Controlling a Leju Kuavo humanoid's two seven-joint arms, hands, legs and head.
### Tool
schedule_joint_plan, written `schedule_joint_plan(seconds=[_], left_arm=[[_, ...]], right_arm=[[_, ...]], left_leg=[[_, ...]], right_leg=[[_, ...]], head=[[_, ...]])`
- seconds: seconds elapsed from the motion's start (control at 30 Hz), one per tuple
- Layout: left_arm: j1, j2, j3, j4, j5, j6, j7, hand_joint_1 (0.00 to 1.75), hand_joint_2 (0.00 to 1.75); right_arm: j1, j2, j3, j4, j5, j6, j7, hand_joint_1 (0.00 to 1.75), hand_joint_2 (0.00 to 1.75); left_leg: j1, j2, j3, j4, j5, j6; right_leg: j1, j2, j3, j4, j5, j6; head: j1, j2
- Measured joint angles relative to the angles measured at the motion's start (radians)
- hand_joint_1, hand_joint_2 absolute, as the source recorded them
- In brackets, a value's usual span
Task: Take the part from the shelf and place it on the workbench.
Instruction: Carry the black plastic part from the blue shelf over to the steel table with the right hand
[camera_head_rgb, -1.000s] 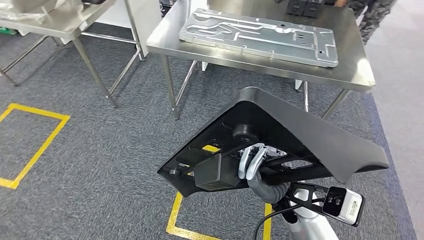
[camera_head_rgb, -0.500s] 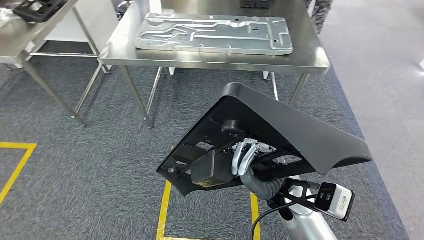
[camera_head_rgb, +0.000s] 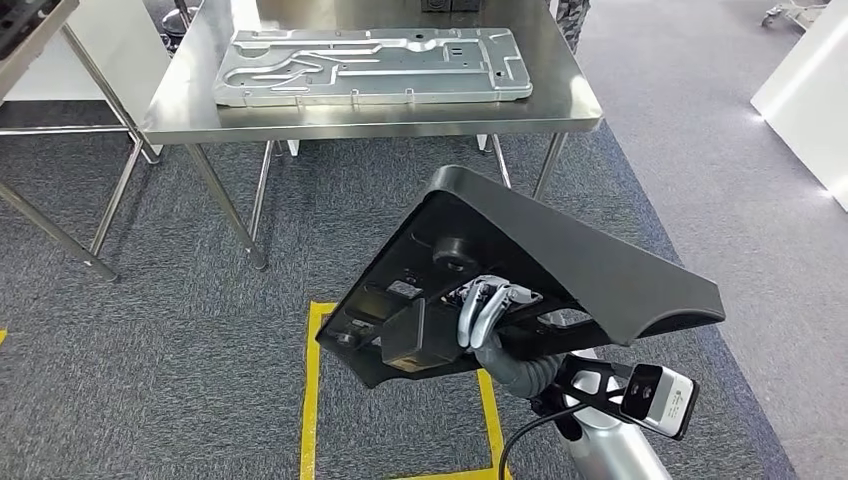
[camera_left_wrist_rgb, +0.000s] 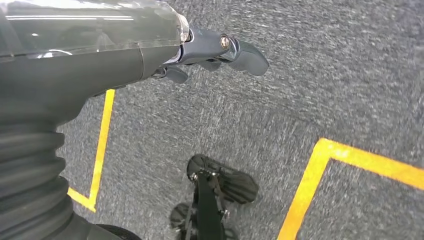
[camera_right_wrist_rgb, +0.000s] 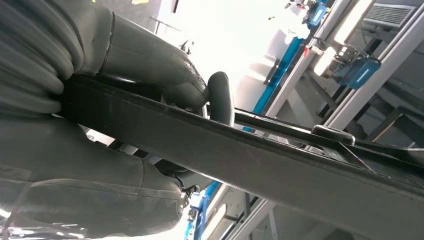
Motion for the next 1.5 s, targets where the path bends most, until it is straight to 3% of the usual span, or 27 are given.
schedule_joint_plan(seconds=[0.07, 0.1, 0.17, 0.23, 0.3, 0.37, 0.4, 0.43, 0.47, 0.53, 0.6, 0.7, 0.77, 0.83, 0.9, 0.93, 0.97, 1.0, 1.03, 1.07, 1.13, 1.23, 1.3, 1.4, 1.43, 1.47, 1.5], left_arm=[[-0.001, -0.001, 0.000, 0.000, 0.000, -0.005, 0.000, 0.00, 1.75], [-0.001, -0.001, 0.000, 0.000, 0.000, -0.009, -0.001, 0.00, 1.75], [-0.001, -0.001, 0.000, 0.000, 0.000, -0.015, -0.003, 0.00, 1.75], [-0.001, -0.001, 0.000, 0.000, 0.000, -0.020, -0.007, 0.00, 1.75], [-0.001, -0.001, 0.000, 0.000, 0.001, -0.025, -0.009, 0.00, 1.75], [0.002, -0.002, 0.000, 0.000, 0.002, -0.028, -0.010, 0.00, 1.75], [0.004, -0.002, 0.000, 0.000, 0.003, -0.029, -0.011, 0.00, 1.75], [0.006, -0.002, 0.000, 0.000, 0.003, -0.029, -0.011, 0.00, 1.75], [0.007, -0.002, 0.000, 0.000, 0.003, -0.030, -0.012, 0.00, 1.75], [0.007, -0.001, 0.000, 0.000, 0.003, -0.032, -0.013, 0.00, 1.75], [0.006, 0.000, 0.000, 0.000, 0.003, -0.033, -0.014, 0.00, 1.75], [0.005, 0.000, 0.000, 0.000, 0.003, -0.032, -0.016, 0.00, 1.75], [0.006, 0.000, 0.000, 0.000, 0.002, -0.032, -0.018, 0.00, 1.75], [0.006, 0.000, 0.000, 0.000, 0.001, -0.033, -0.022, 0.00, 1.75], [0.006, 0.000, 0.000, 0.000, 0.000, -0.033, -0.026, 0.00, 1.75], [0.006, 0.000, 0.000, 0.000, 0.000, -0.033, -0.028, 0.00, 1.75], [0.006, 0.000, 0.000, 0.000, 0.000, -0.033, -0.028, 0.00, 1.75], [0.007, 0.000, 0.000, 0.000, 0.000, -0.034, -0.028, 0.00, 1.75], [0.007, 0.000, 0.000, 0.000, 0.000, -0.034, -0.028, 0.00, 1.75], [0.007, 0.000, 0.000, 0.000, 0.000, -0.034, -0.029, 0.00, 1.75], [0.006, 0.000, 0.000, 0.000, 0.000, -0.035, -0.030, 0.00, 1.75], [0.006, 0.000, 0.000, 0.000, -0.001, -0.035, -0.033, 0.00, 1.75], [0.003, 0.000, 0.000, 0.000, -0.001, -0.035, -0.034, 0.00, 1.75], [0.005, -0.001, 0.000, 0.000, -0.003, -0.035, -0.035, 0.00, 1.75], [0.007, 0.000, 0.000, 0.000, -0.003, -0.035, -0.035, 0.00, 1.75], [0.008, 0.000, 0.000, 0.000, -0.002, -0.035, -0.035, 0.00, 1.75], [0.010, 0.000, 0.000, 0.000, -0.002, -0.035, -0.035, 0.00, 1.75]], right_arm=[[-0.002, 0.000, 0.001, 0.000, 0.003, -0.002, 0.000, 1.71, 1.75], [-0.002, 0.000, 0.002, 0.000, 0.004, -0.003, 0.000, 1.71, 1.75], [-0.003, 0.000, 0.003, 0.001, 0.006, -0.006, 0.000, 1.71, 1.75], [-0.003, 0.000, 0.004, 0.002, 0.006, -0.009, 0.000, 1.71, 1.75], [-0.004, 0.000, 0.005, 0.002, 0.006, -0.015, 0.000, 1.71, 1.75], [-0.004, 0.000, 0.007, 0.002, 0.004, -0.018, 0.000, 1.71, 1.75], [-0.004, 0.000, 0.008, 0.002, 0.002, -0.018, 0.000, 1.71, 1.75], [-0.003, 0.000, 0.008, 0.002, -0.001, -0.017, 0.000, 1.71, 1.75], [-0.003, 0.000, 0.008, 0.002, -0.003, -0.017, 0.000, 1.71, 1.75], [-0.003, 0.000, 0.008, 0.002, -0.008, -0.017, 0.000, 1.71, 1.75], [-0.003, 0.000, 0.008, 0.002, -0.010, -0.016, 0.000, 1.71, 1.75], [0.001, 0.000, 0.008, 0.002, -0.008, -0.016, 0.000, 1.71, 1.75], [0.003, 0.000, 0.008, 0.001, -0.003, -0.016, 0.000, 1.71, 1.75], [0.004, 0.000, 0.008, 0.000, 0.002, -0.017, 0.000, 1.71, 1.75], [0.009, -0.001, 0.008, -0.001, 0.004, -0.017, 0.000, 1.71, 1.75], [0.012, -0.001, 0.008, -0.001, 0.004, -0.017, 0.000, 1.71, 1.75], [0.014, -0.001, 0.008, -0.001, 0.005, -0.017, 0.000, 1.71, 1.75], [0.015, -0.001, 0.008, -0.001, 0.005, -0.017, 0.000, 1.71, 1.75], [0.016, -0.002, 0.008, -0.001, 0.005, -0.017, 0.000, 1.71, 1.75], [0.016, -0.002, 0.008, -0.001, 0.005, -0.017, 0.000, 1.71, 1.75], [0.016, -0.002, 0.008, -0.001, 0.005, -0.018, 0.000, 1.71, 1.75], [0.020, -0.004, 0.008, -0.004, 0.006, -0.019, 0.000, 1.71, 1.75], [0.020, -0.004, 0.007, -0.008, 0.006, -0.019, 0.000, 1.71, 1.75], [0.024, -0.005, 0.007, -0.010, 0.007, -0.019, 0.000, 1.71, 1.75], [0.026, -0.005, 0.007, -0.010, 0.008, -0.019, 0.000, 1.71, 1.75], [0.029, -0.005, 0.007, -0.010, 0.008, -0.019, 0.000, 1.71, 1.75], [0.030, -0.005, 0.007, -0.010, 0.009, -0.019, 0.000, 1.71, 1.75]], left_leg=[[-0.002, 0.003, 0.003, 0.002, -0.004, -0.007], [-0.003, 0.004, 0.003, 0.003, -0.005, -0.013], [-0.005, 0.007, 0.003, 0.002, -0.006, -0.026], [-0.002, 0.006, 0.002, 0.008, -0.013, -0.038], [0.002, -0.006, -0.027, 0.078, -0.053, -0.046], [0.003, -0.018, -0.094, 0.216, -0.113, -0.050], [0.003, -0.020, -0.126, 0.273, -0.129, -0.051], [0.003, -0.021, -0.144, 0.299, -0.126, -0.051], [0.003, -0.021, -0.143, 0.284, -0.104, -0.050], [0.002, -0.022, -0.090, 0.156, -0.027, -0.043], [-0.002, -0.026, -0.038, 0.041, 0.011, -0.032], [-0.005, -0.028, -0.021, 0.008, 0.007, -0.015], [-0.002, -0.027, -0.011, 0.002, 0.007, -0.004], [-0.001, -0.026, -0.002, -0.001, 0.005, 0.005], [-0.001, -0.025, 0.001, -0.001, -0.001, 0.007], [-0.002, -0.025, 0.004, -0.001, -0.004, 0.007], [-0.001, -0.025, 0.009, 0.000, -0.009, 0.005], [-0.001, -0.025, 0.016, 0.000, -0.014, 0.003], [-0.001, -0.025, 0.025, 0.000, -0.021, 0.000], [-0.002, -0.025, 0.034, 0.000, -0.028, -0.005], [-0.002, -0.024, 0.043, -0.002, -0.040, -0.017], [-0.001, -0.020, 0.054, 0.014, -0.048, -0.038], [0.002, -0.022, 0.032, 0.075, -0.060, -0.045], [0.003, -0.023, -0.086, 0.260, -0.127, -0.049], [0.003, -0.023, -0.121, 0.298, -0.145, -0.048], [0.002, -0.023, -0.140, 0.302, -0.145, -0.046], [0.001, -0.023, -0.143, 0.270, -0.124, -0.042]], right_leg=[[0.001, -0.015, 0.071, -0.135, 0.047, -0.005], [0.004, -0.019, 0.087, -0.169, 0.054, -0.009], [0.011, -0.015, 0.090, -0.181, 0.053, -0.018], [0.009, -0.009, 0.094, -0.186, 0.054, -0.030], [0.006, -0.006, 0.102, -0.193, 0.054, -0.044], [0.009, -0.001, 0.105, -0.193, 0.051, -0.052], [0.010, 0.002, 0.106, -0.193, 0.050, -0.054], [0.012, 0.007, 0.108, -0.192, 0.048, -0.054], [0.013, 0.012, 0.110, -0.191, 0.046, -0.054], [0.014, 0.019, 0.119, -0.189, 0.039, -0.051], [0.016, 0.022, 0.124, -0.188, 0.032, -0.043], [0.018, 0.025, 0.125, -0.180, 0.033, -0.025], [0.016, 0.021, 0.116, -0.150, 0.020, -0.014], [0.013, 0.015, 0.067, -0.057, -0.030, -0.005], [0.010, 0.013, -0.011, 0.071, -0.081, -0.001], [0.008, 0.013, -0.038, 0.107, -0.086, 0.001], [0.006, 0.011, -0.045, 0.102, -0.068, 0.002], [0.004, 0.009, -0.031, 0.056, -0.030, 0.003], [0.003, 0.006, -0.003, -0.017, 0.018, 0.002], [0.004, 0.001, 0.026, -0.087, 0.047, -0.001], [0.010, -0.005, 0.058, -0.164, 0.060, -0.014], [0.013, -0.001, 0.077, -0.175, 0.055, -0.039], [0.012, 0.002, 0.098, -0.177, 0.046, -0.053], [0.017, 0.005, 0.122, -0.178, 0.025, -0.064], [0.020, 0.008, 0.131, -0.178, 0.017, -0.066], [0.022, 0.011, 0.143, -0.178, 0.008, -0.067], [0.024, 0.013, 0.157, -0.178, -0.003, -0.067]], head=[[0.000, 0.000], [0.000, 0.000], [0.000, 0.000], [0.000, 0.000], [0.000, 0.000], [0.000, 0.000], [0.000, 0.000], [0.000, 0.000], [0.000, 0.000], [0.000, 0.000], [0.000, 0.000], [0.000, 0.000], [0.000, 0.000], [0.000, 0.000], [0.000, 0.000], [0.000, 0.000], [0.000, 0.000], [0.000, 0.000], [0.000, 0.000], [0.000, 0.000], [0.000, 0.000], [0.000, 0.000], [0.000, 0.000], [0.000, 0.000], [0.000, 0.000], [0.000, 0.000], [0.000, 0.000]])
